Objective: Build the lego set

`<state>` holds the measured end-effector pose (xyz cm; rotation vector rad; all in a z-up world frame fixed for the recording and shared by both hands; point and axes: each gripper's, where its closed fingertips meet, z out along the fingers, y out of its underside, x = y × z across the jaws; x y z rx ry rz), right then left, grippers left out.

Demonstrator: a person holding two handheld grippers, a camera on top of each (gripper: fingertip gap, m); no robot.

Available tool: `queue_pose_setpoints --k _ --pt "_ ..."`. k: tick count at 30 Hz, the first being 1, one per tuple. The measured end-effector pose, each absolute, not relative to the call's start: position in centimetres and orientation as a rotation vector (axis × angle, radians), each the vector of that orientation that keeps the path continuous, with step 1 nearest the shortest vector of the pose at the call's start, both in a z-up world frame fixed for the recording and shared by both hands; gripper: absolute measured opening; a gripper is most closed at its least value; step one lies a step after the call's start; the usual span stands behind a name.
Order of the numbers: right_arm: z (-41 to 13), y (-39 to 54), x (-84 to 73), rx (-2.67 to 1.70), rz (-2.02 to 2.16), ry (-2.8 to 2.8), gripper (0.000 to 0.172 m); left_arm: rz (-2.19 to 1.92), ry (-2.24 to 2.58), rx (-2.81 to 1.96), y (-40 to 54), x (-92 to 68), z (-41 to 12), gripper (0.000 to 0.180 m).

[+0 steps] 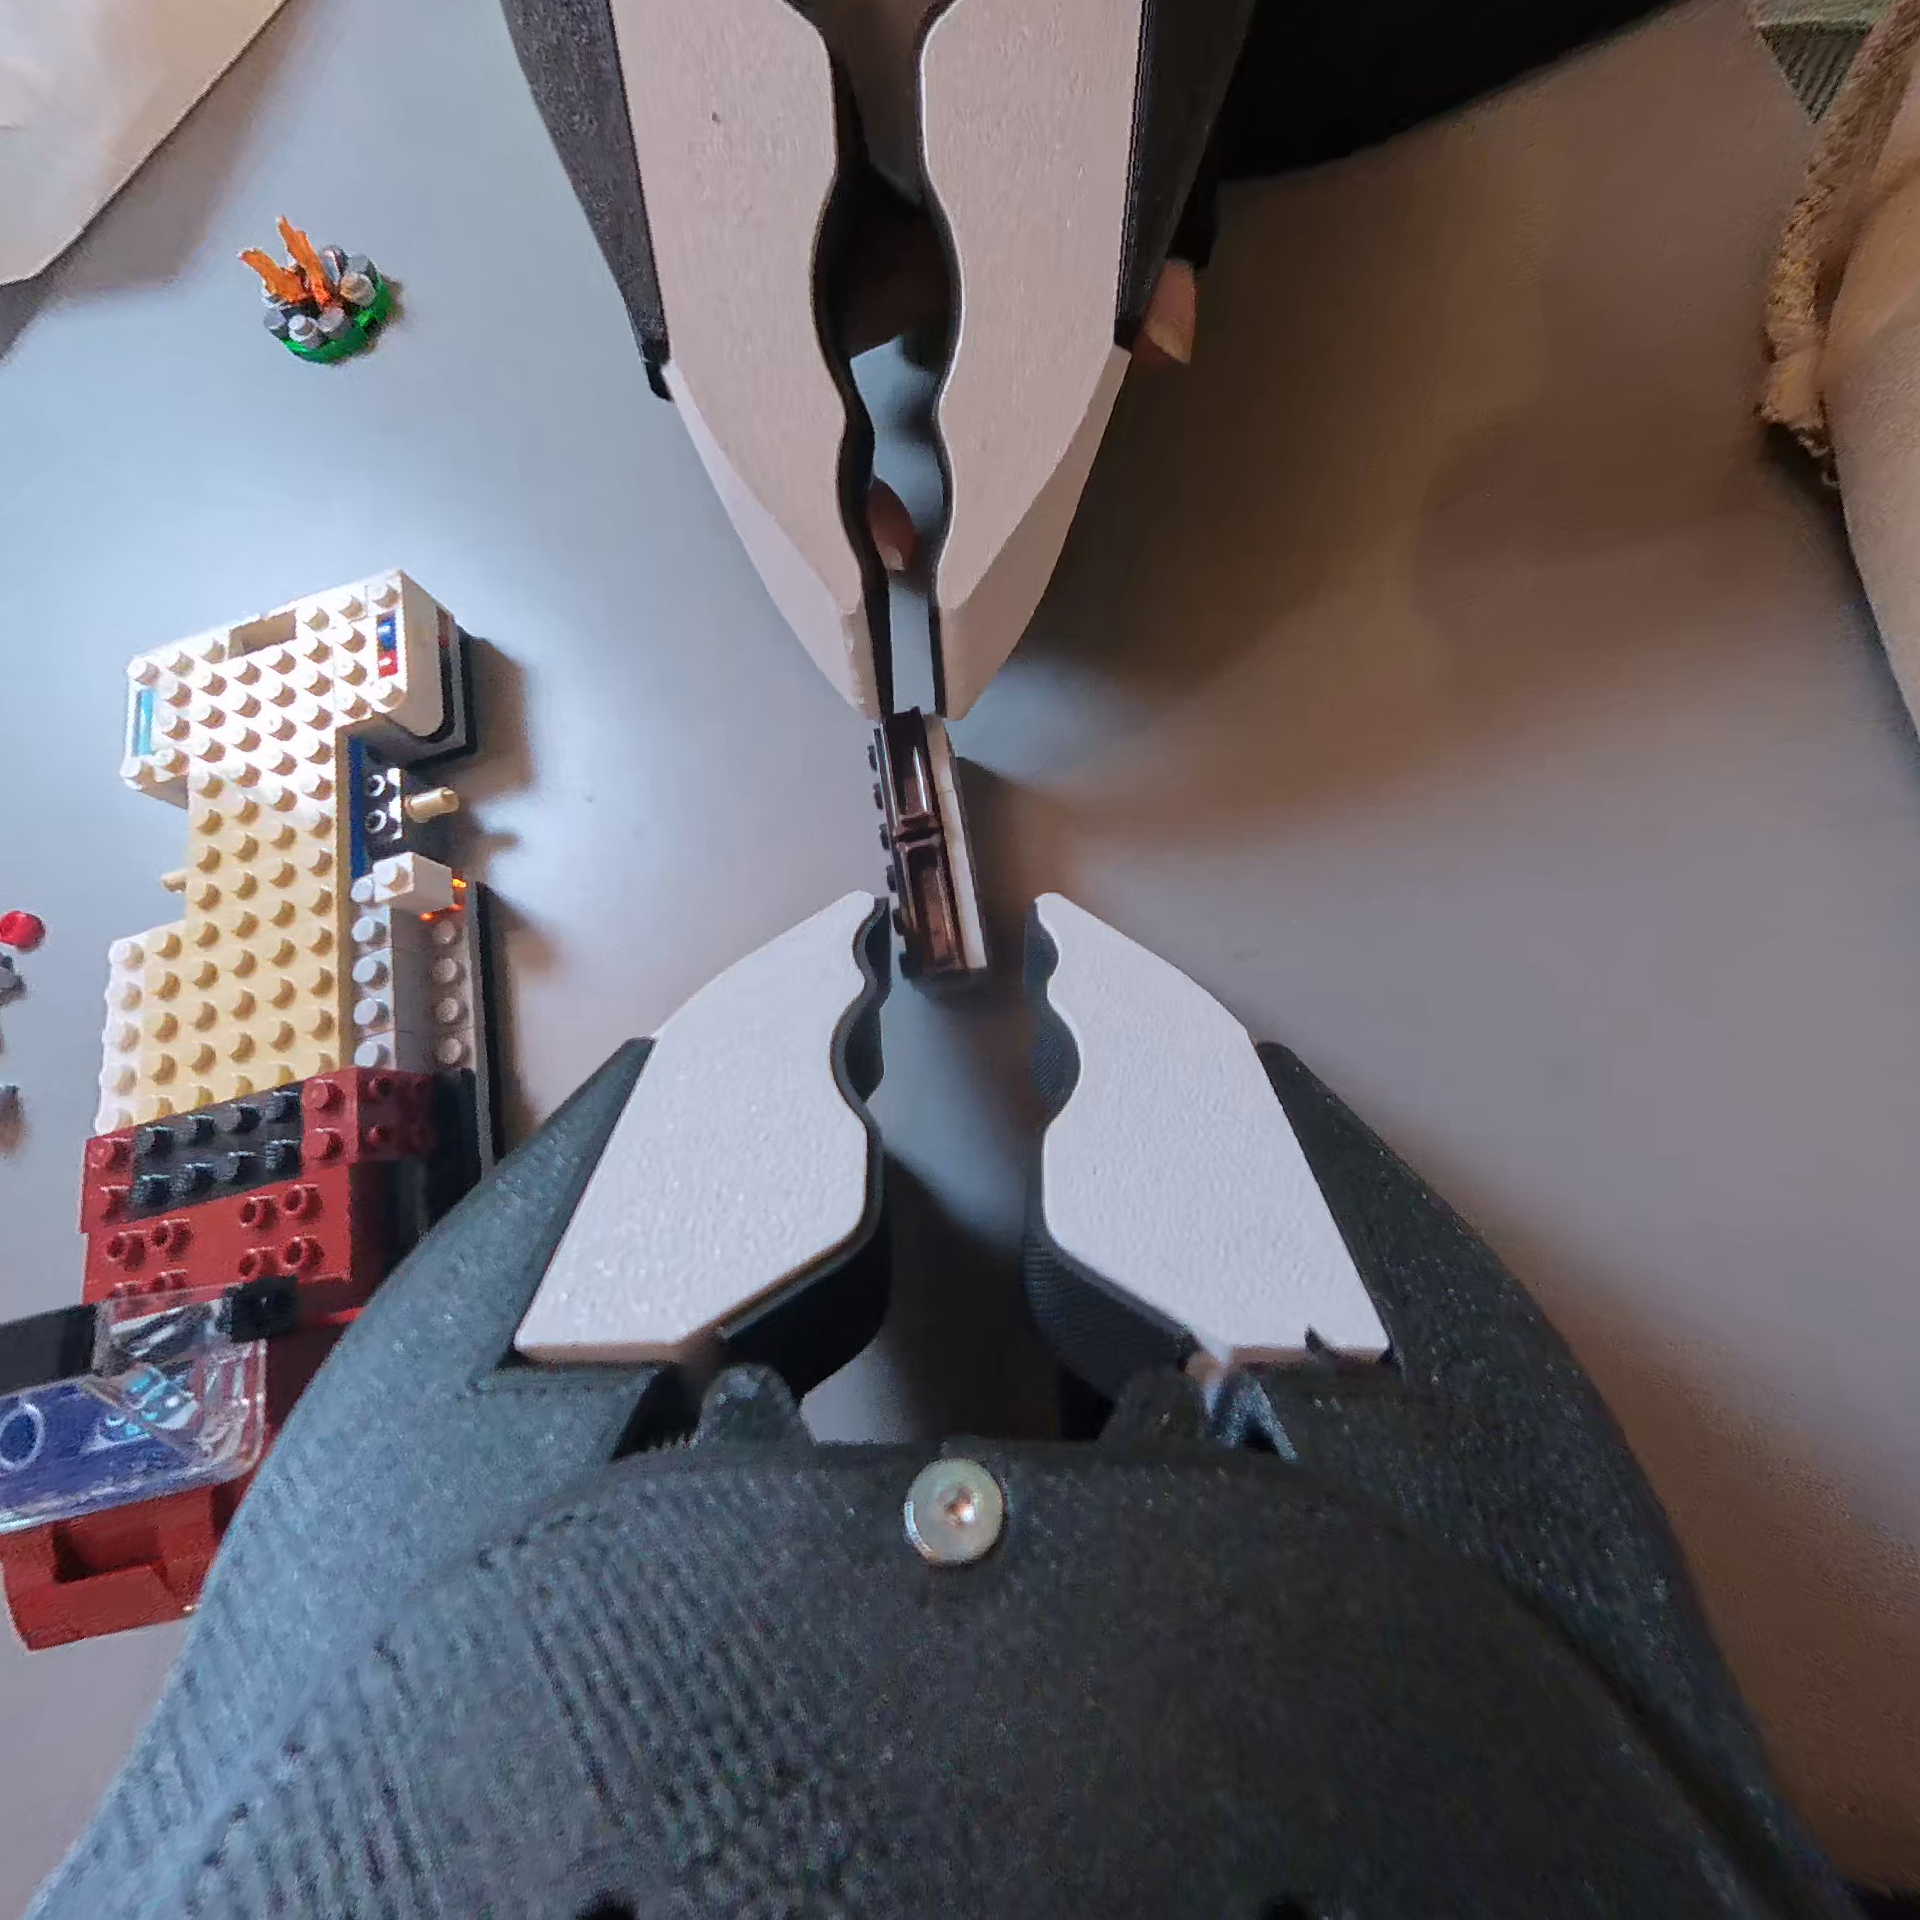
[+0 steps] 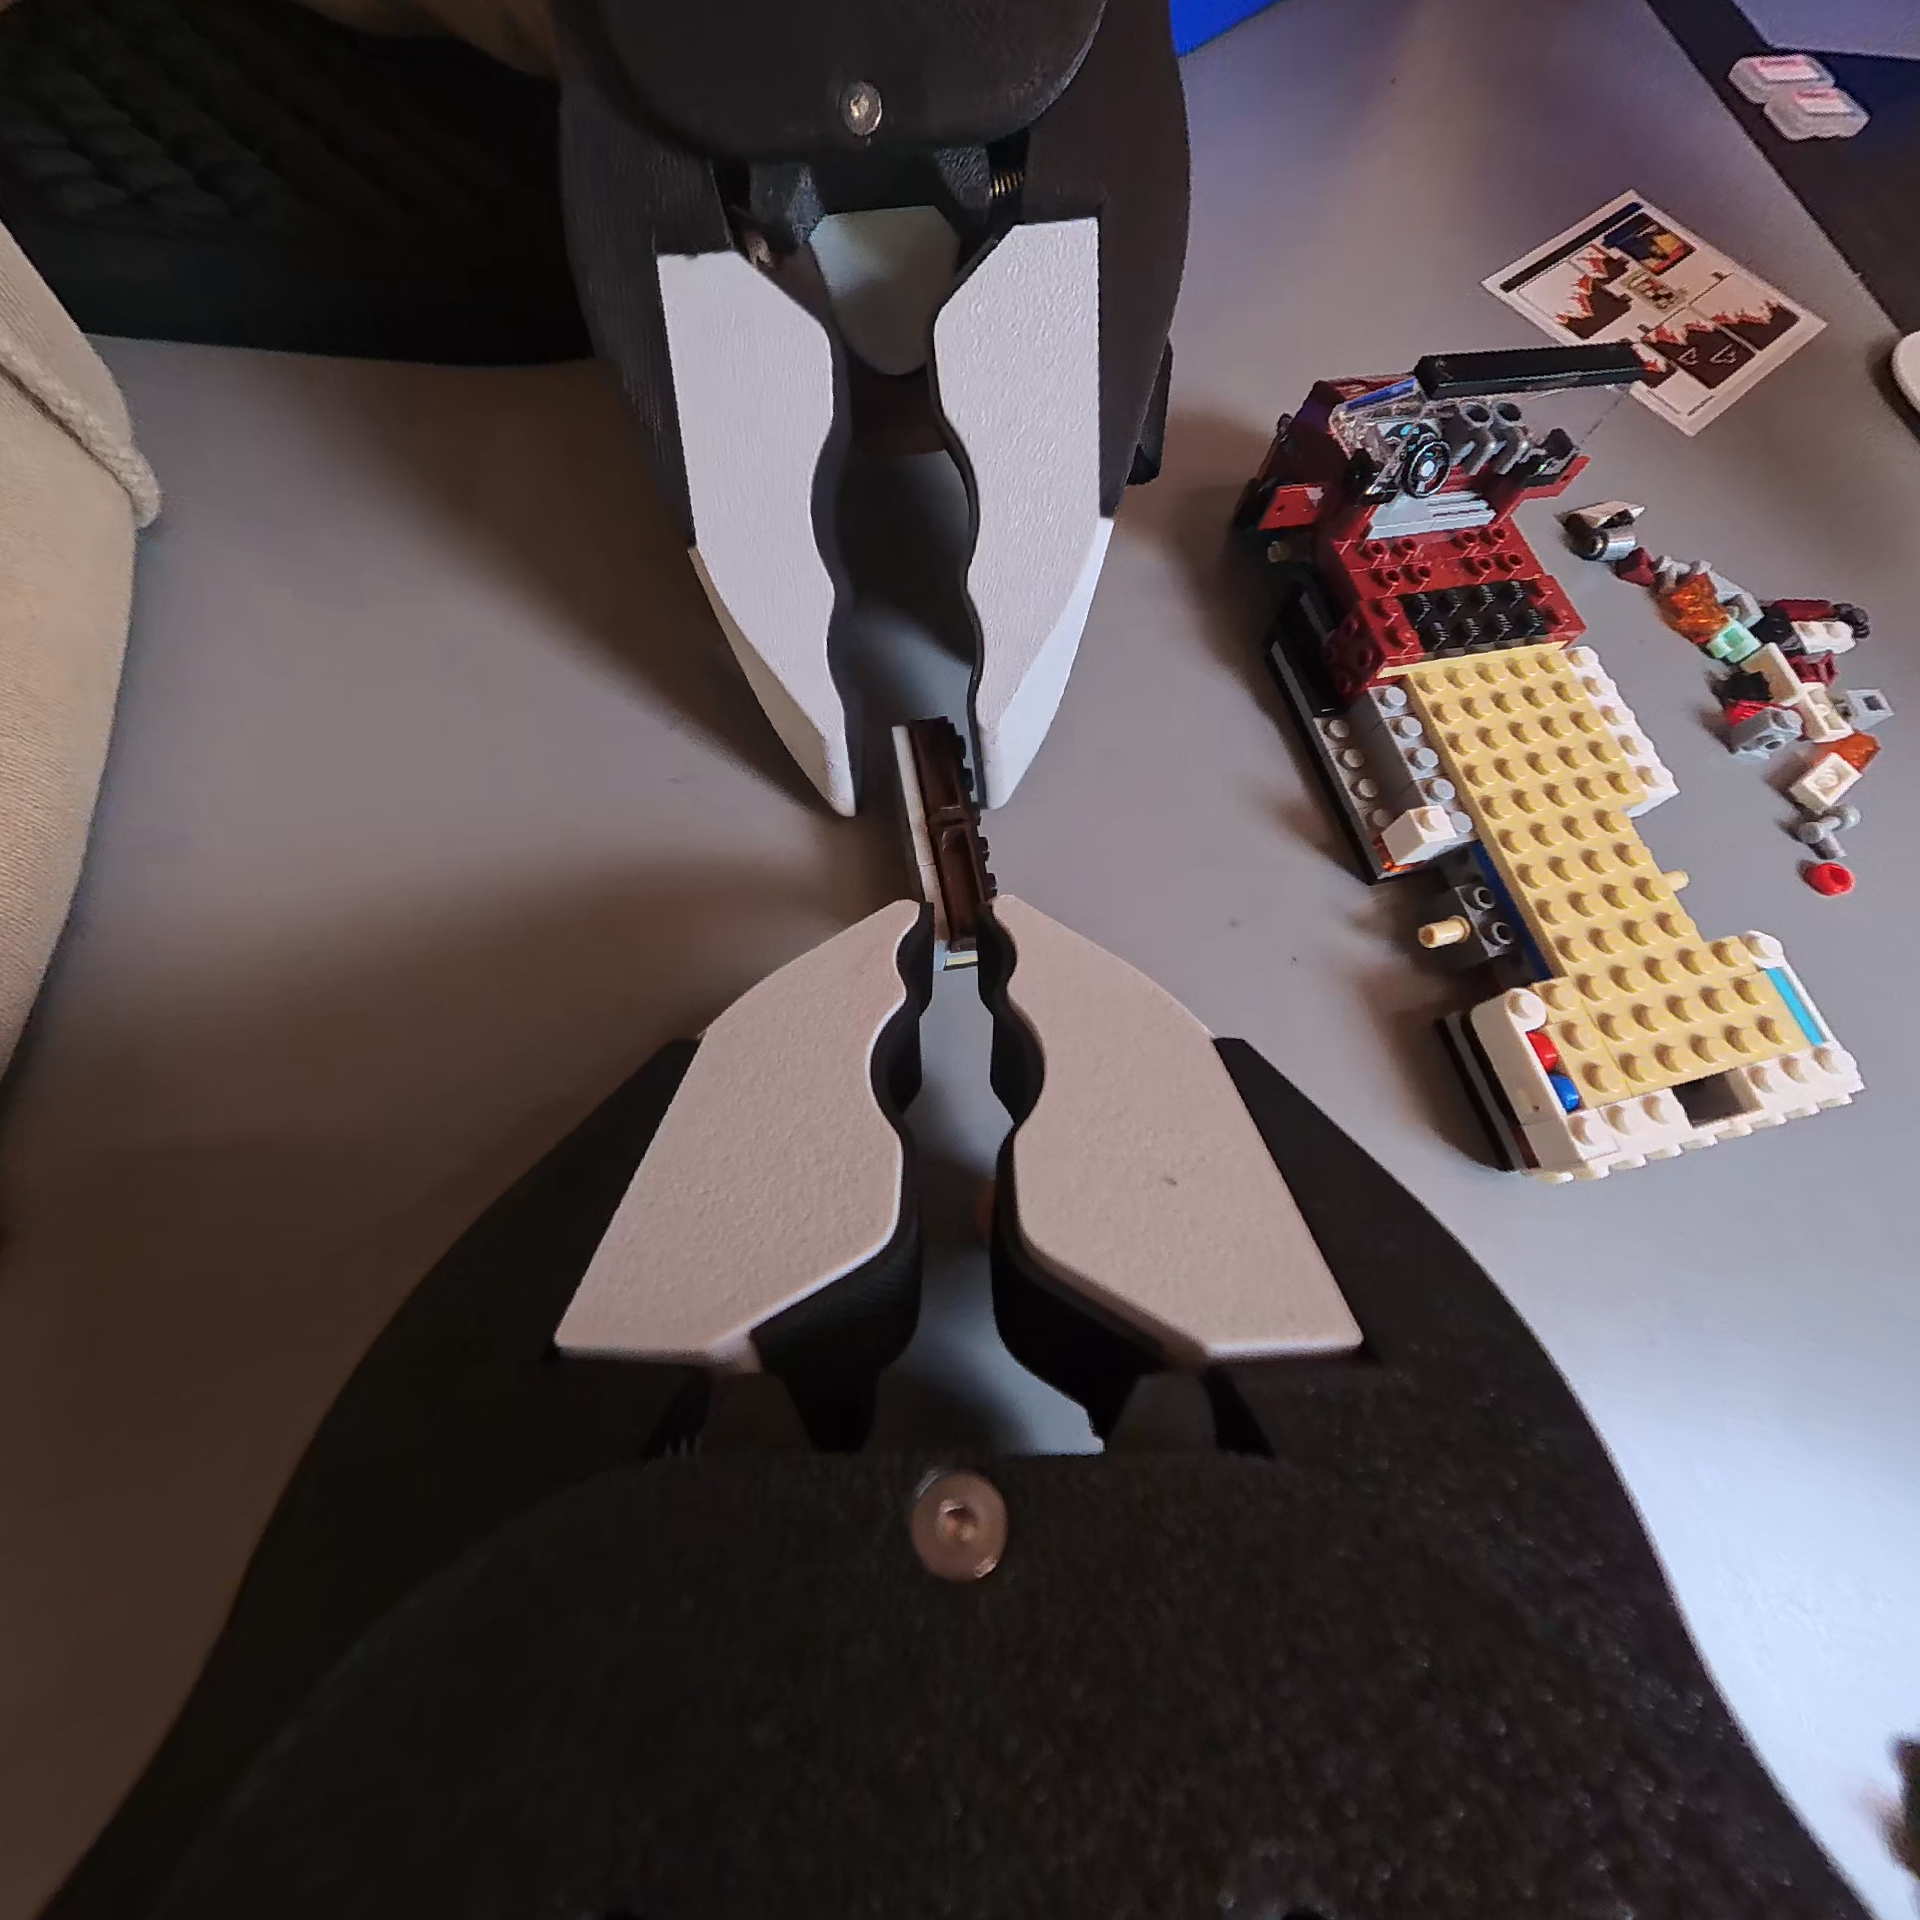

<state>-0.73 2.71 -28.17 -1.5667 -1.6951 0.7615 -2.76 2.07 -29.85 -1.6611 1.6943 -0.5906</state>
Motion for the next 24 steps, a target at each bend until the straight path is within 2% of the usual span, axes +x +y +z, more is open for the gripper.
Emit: queue_pose_setpoints --k 6,13,24 --pt "-28.2 2.5 -1.0 -1.562 0.747 -1.712 0.009 -0.57 1.68 -1.661 2.2 -2.4 -29.9 0.017" --pt "-27.3 3.3 -0.1 -1.574 0.75 -1.666 0.01 -0.57 1.66 -1.662 2.3 -2.6 -29.8 0.021" --pt "-28.5 2.7 -0.3 -1.592 0.727 -1.737 0.01 -0.589 1.64 -1.662 2.4 -2.6 -29.7 0.016"
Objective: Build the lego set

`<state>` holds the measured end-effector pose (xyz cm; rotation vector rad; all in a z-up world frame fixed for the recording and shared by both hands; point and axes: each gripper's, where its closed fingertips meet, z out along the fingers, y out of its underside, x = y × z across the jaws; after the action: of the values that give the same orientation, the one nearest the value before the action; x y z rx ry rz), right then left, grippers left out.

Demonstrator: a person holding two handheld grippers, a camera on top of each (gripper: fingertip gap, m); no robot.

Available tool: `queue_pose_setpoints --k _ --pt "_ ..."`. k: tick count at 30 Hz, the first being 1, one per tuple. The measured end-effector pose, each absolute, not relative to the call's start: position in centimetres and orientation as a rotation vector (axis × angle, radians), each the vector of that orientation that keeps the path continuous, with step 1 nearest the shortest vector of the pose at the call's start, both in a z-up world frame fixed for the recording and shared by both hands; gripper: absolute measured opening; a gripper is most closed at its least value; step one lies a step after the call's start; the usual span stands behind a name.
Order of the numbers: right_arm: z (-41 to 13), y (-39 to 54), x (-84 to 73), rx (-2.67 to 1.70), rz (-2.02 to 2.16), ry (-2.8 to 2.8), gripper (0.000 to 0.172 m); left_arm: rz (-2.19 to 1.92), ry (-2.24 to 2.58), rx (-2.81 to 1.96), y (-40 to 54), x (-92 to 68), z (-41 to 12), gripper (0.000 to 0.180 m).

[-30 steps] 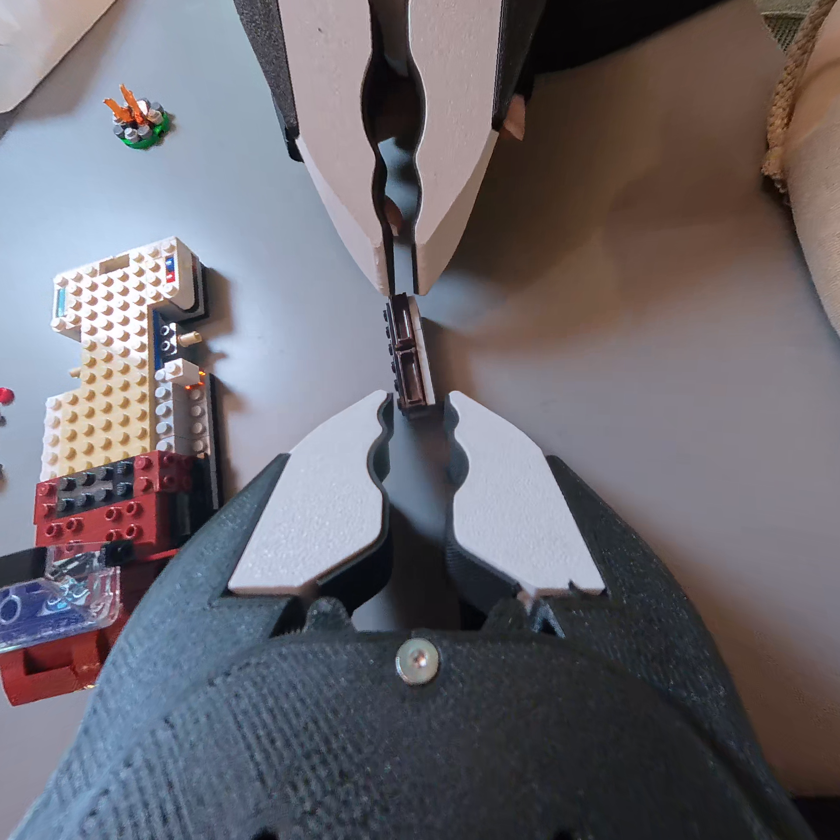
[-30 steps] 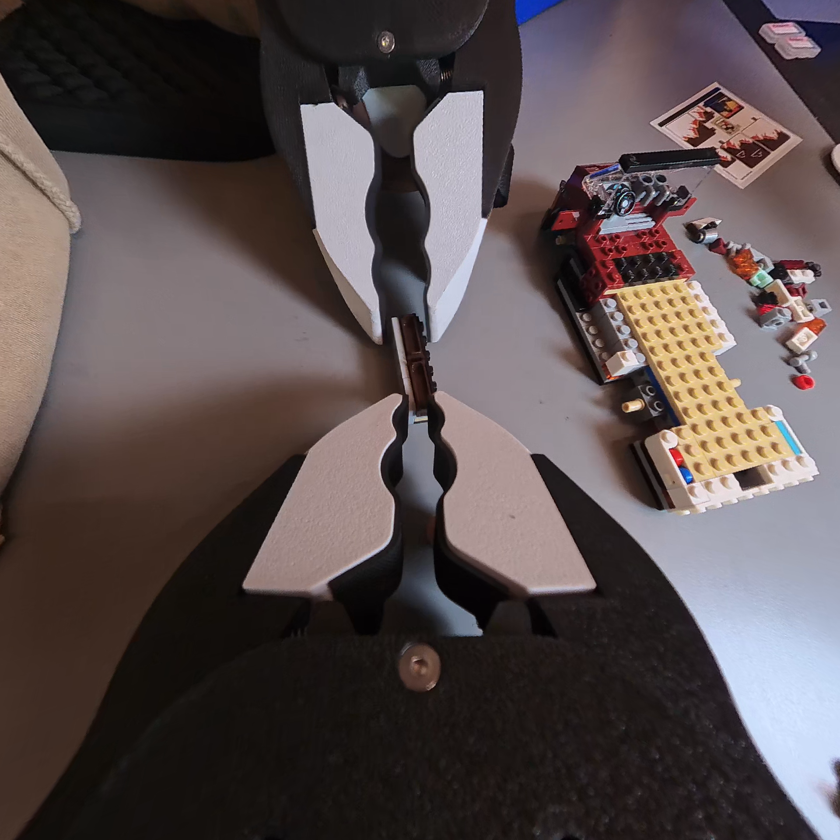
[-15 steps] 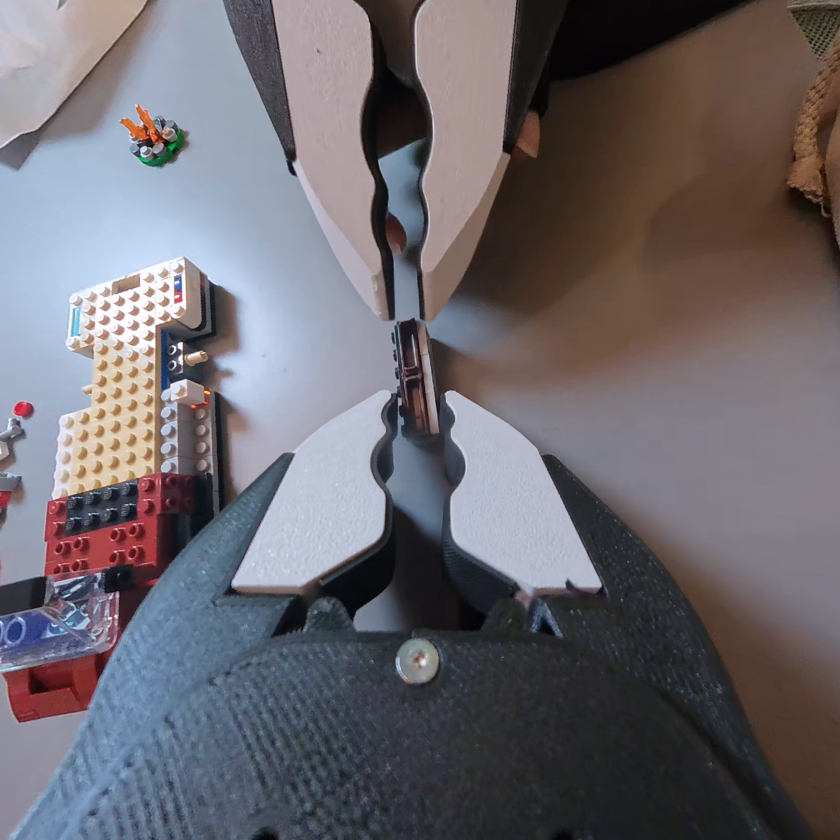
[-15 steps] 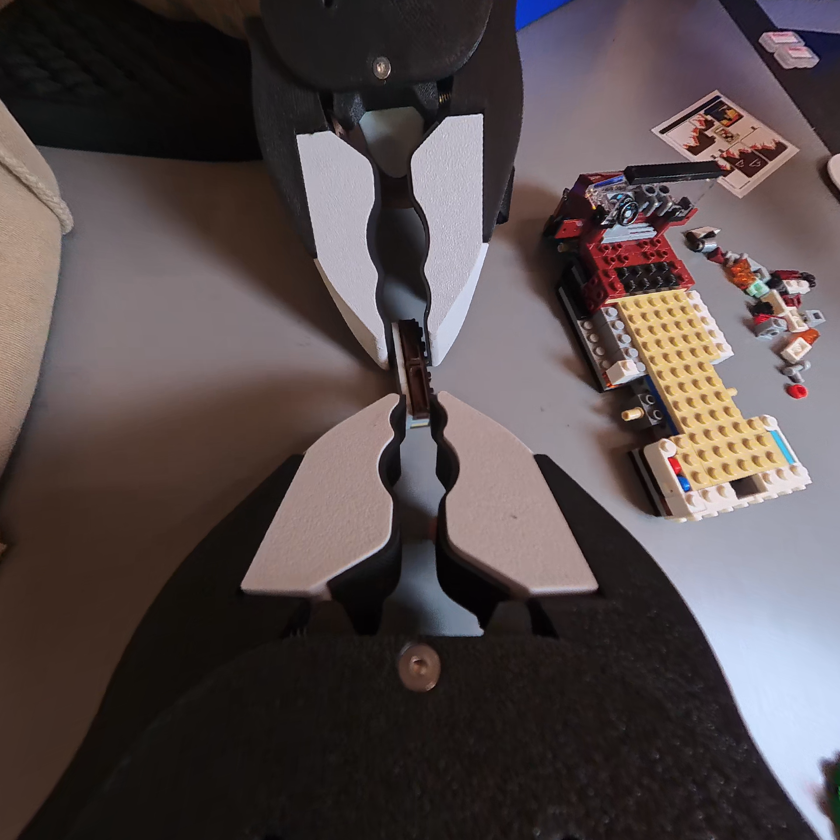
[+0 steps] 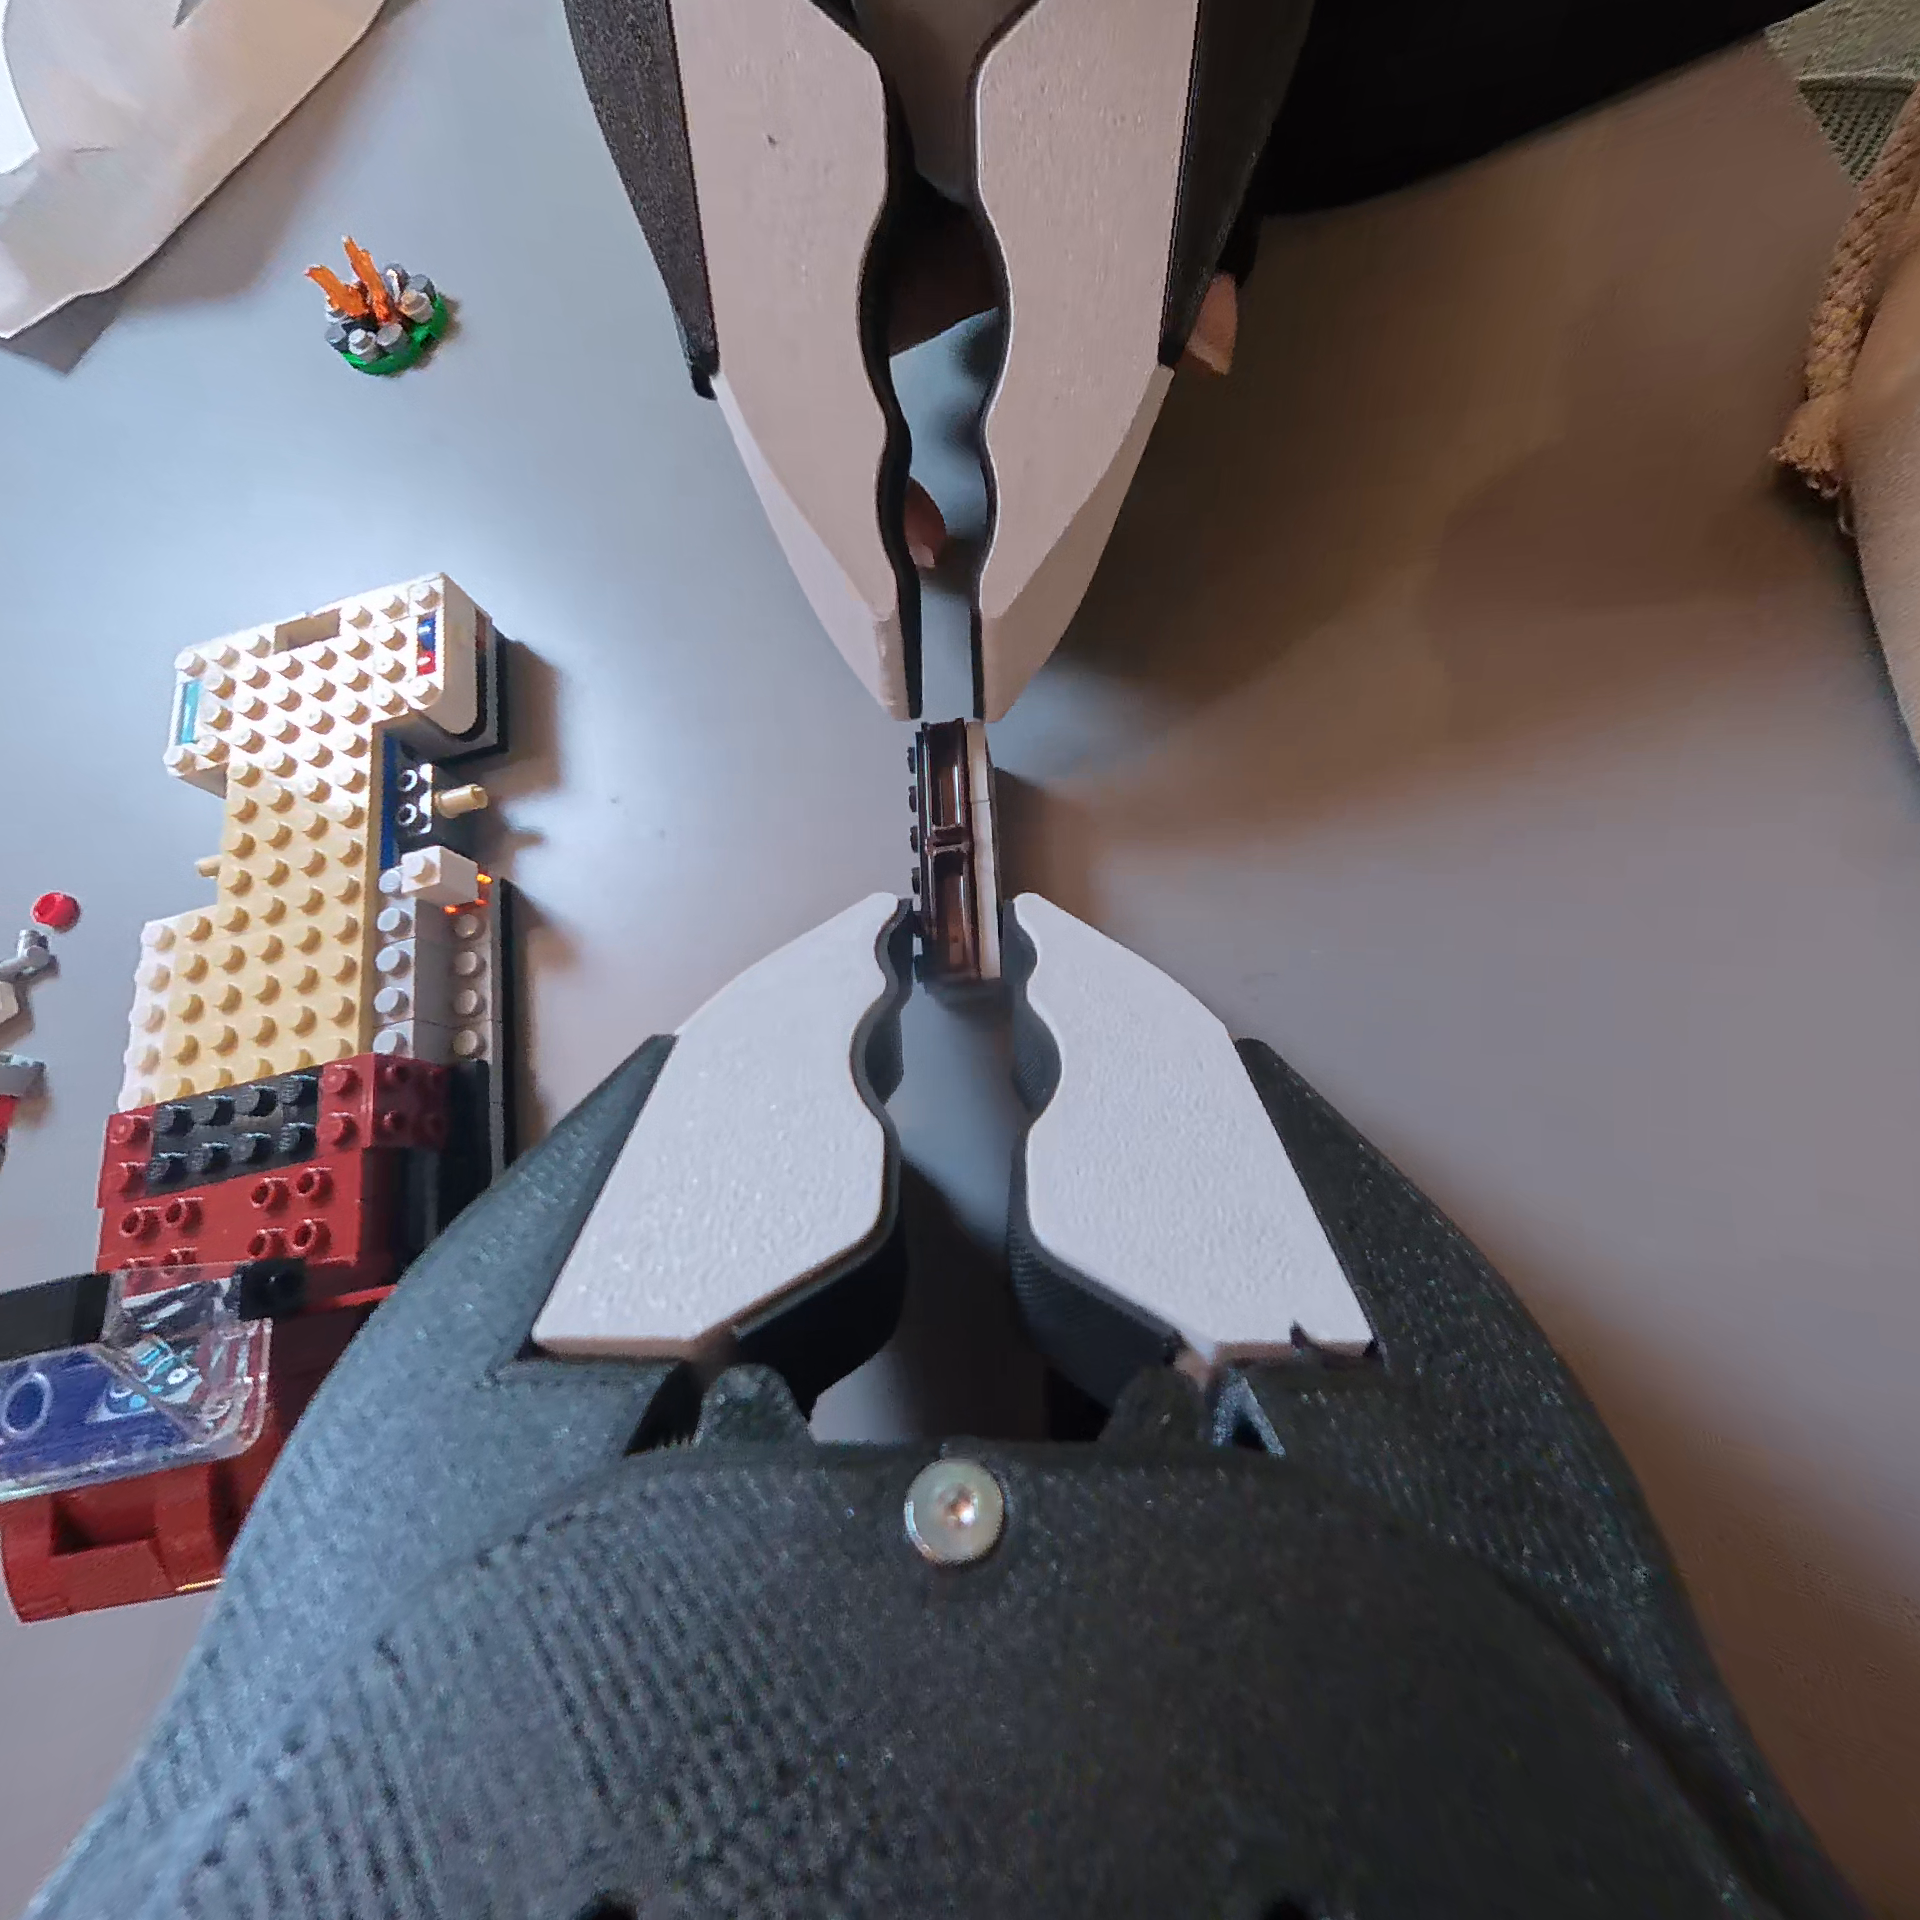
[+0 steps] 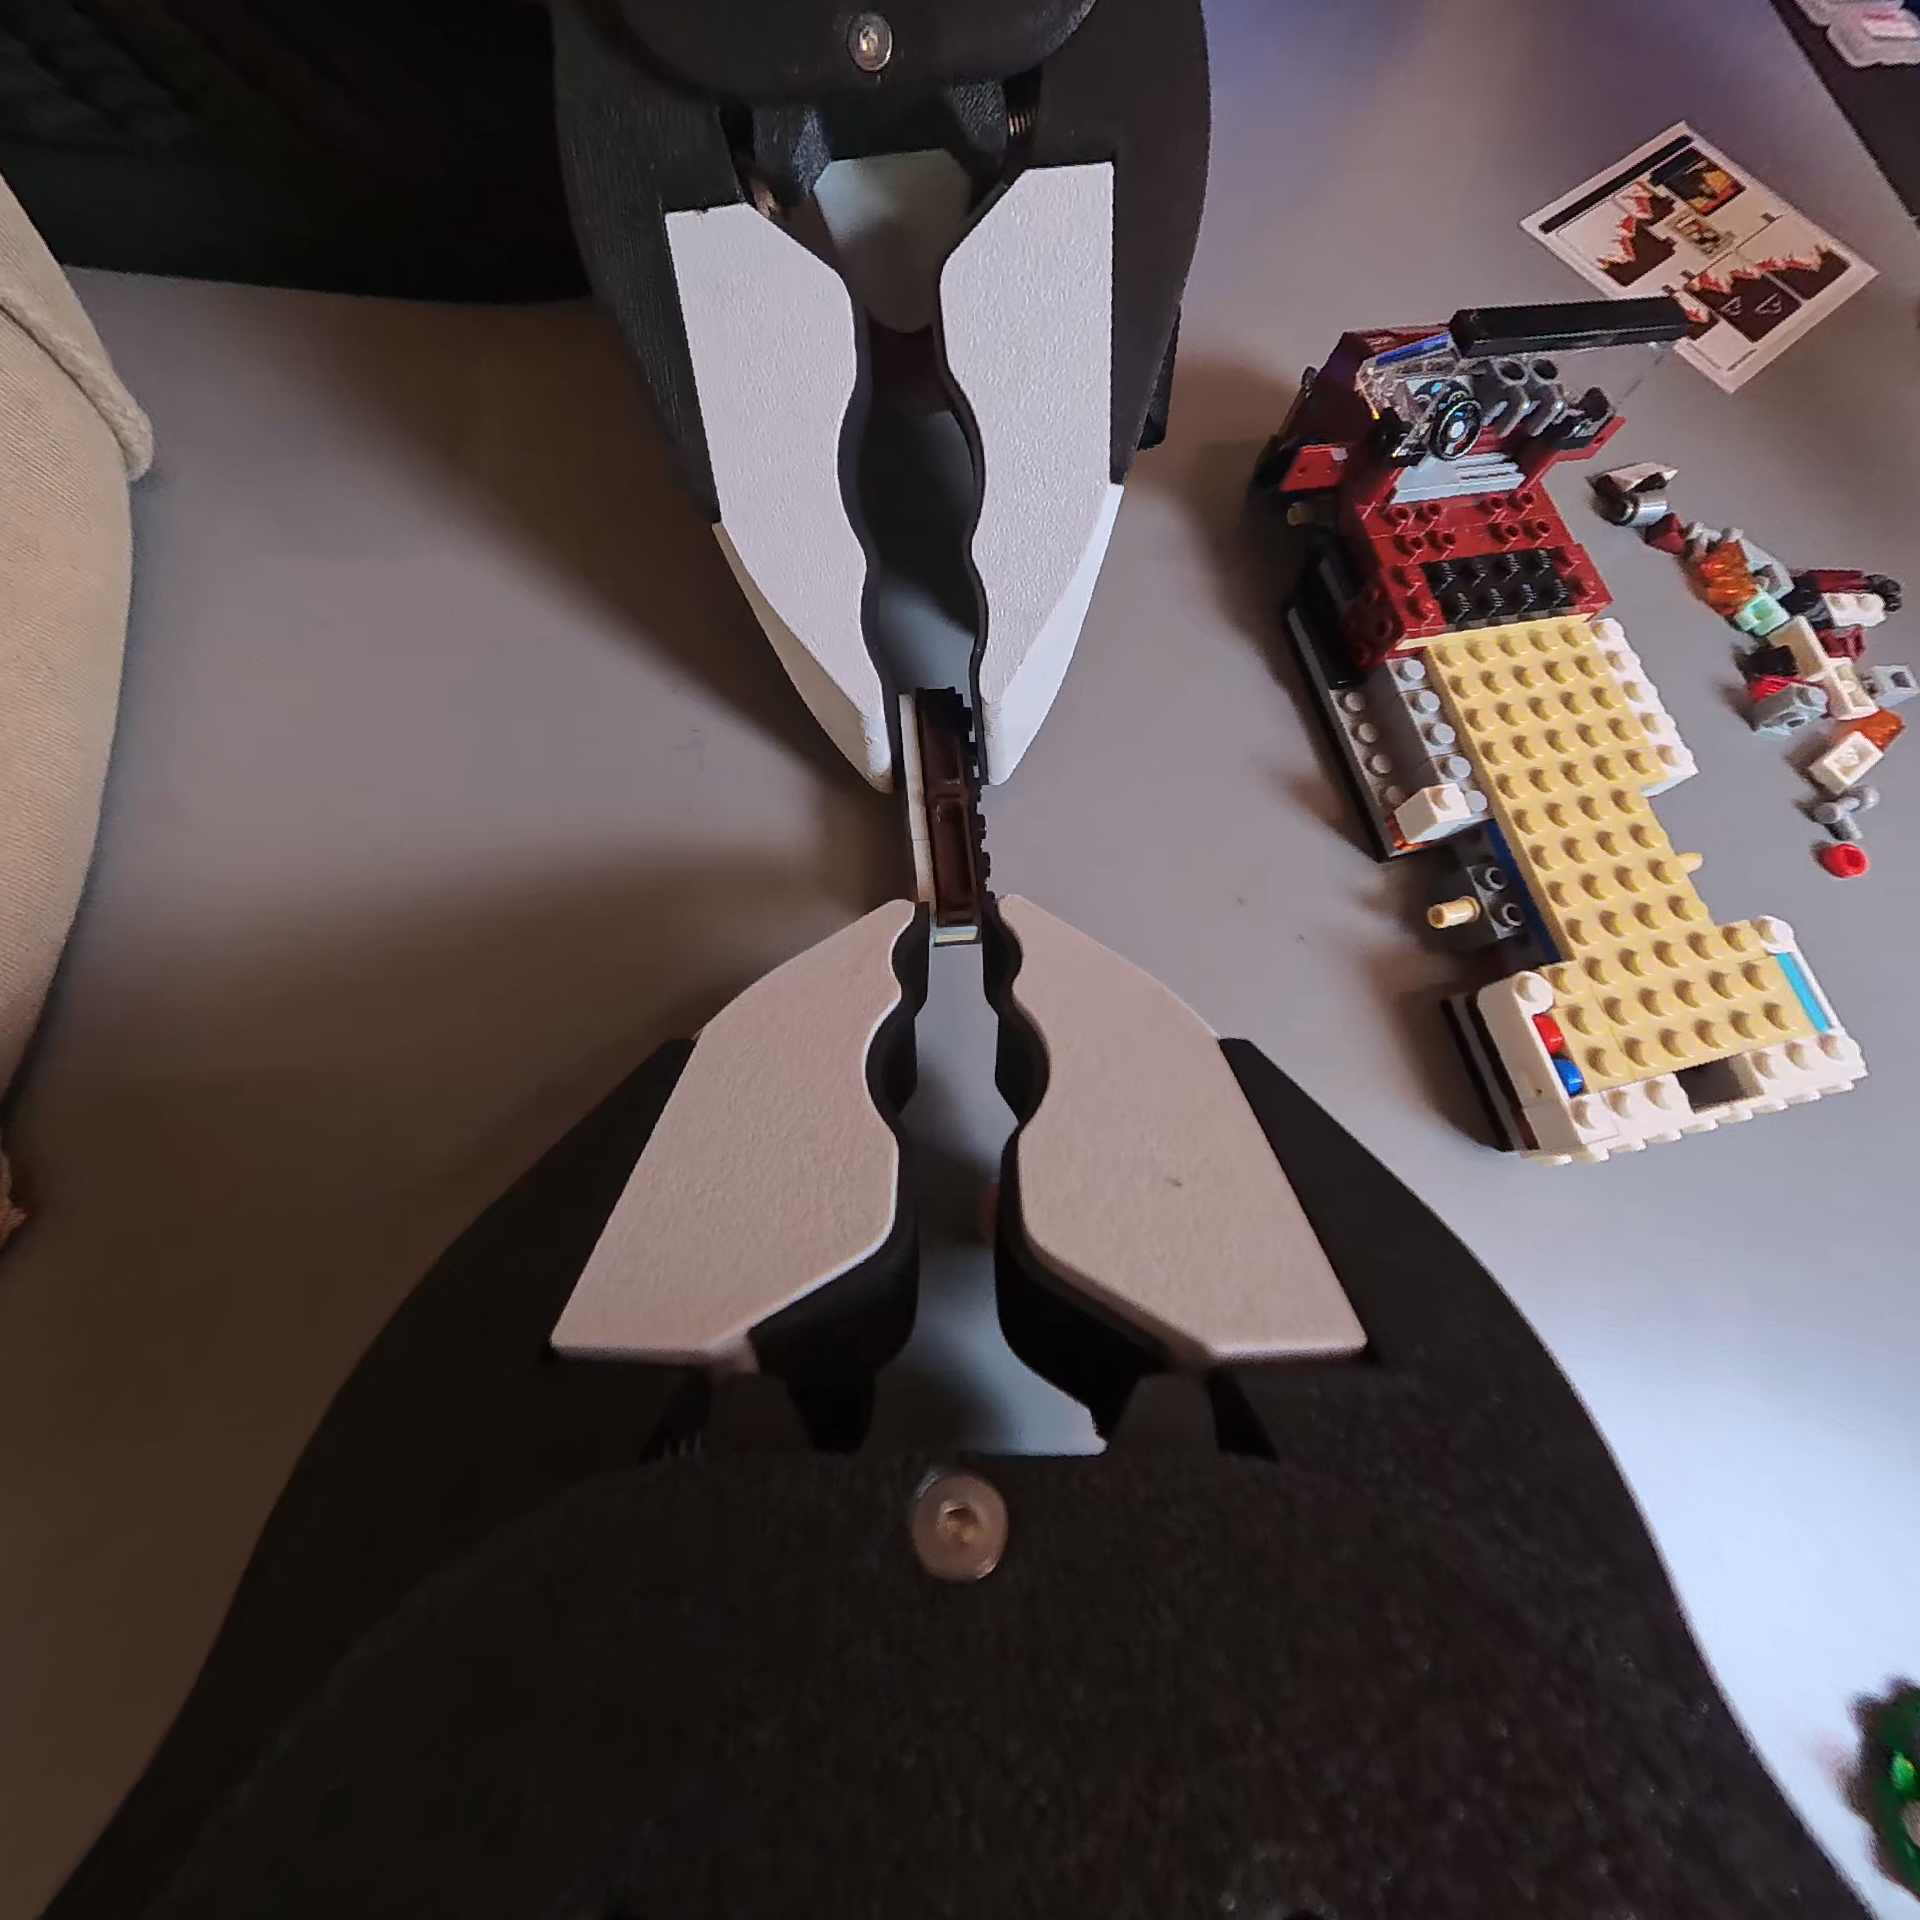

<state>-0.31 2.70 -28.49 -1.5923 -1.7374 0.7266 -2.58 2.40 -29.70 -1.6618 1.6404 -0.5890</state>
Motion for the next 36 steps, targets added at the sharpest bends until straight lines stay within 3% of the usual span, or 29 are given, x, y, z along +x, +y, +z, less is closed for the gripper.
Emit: queue_pose_setpoints --k 7,19,26,31,36 --pt "-27.2 4.2 0.0 -1.739 0.903 -1.536 0.015 -0.593 1.647 -1.614 2.4 -2.9 -29.5 0.016" --pt "-25.8 1.4 -1.1 -2.179 1.787 -1.323 0.046 -0.608 1.653 -1.416 1.2 -2.8 -25.9 0.015" --pt "-25.6 1.8 -2.5 -2.363 1.981 -0.952 0.035 -0.55 1.655 -1.436 1.7 -3.1 -26.0 0.015" --pt "-25.7 1.2 -2.7 -2.379 1.978 -0.967 0.034 -0.541 1.66 -1.441 1.8 -3.2 -26.1 0.015" --pt "-25.7 0.9 -2.8 -2.374 1.996 -0.958 0.023 -0.505 1.668 -1.435 1.7 -3.3 -26.0 0.015"
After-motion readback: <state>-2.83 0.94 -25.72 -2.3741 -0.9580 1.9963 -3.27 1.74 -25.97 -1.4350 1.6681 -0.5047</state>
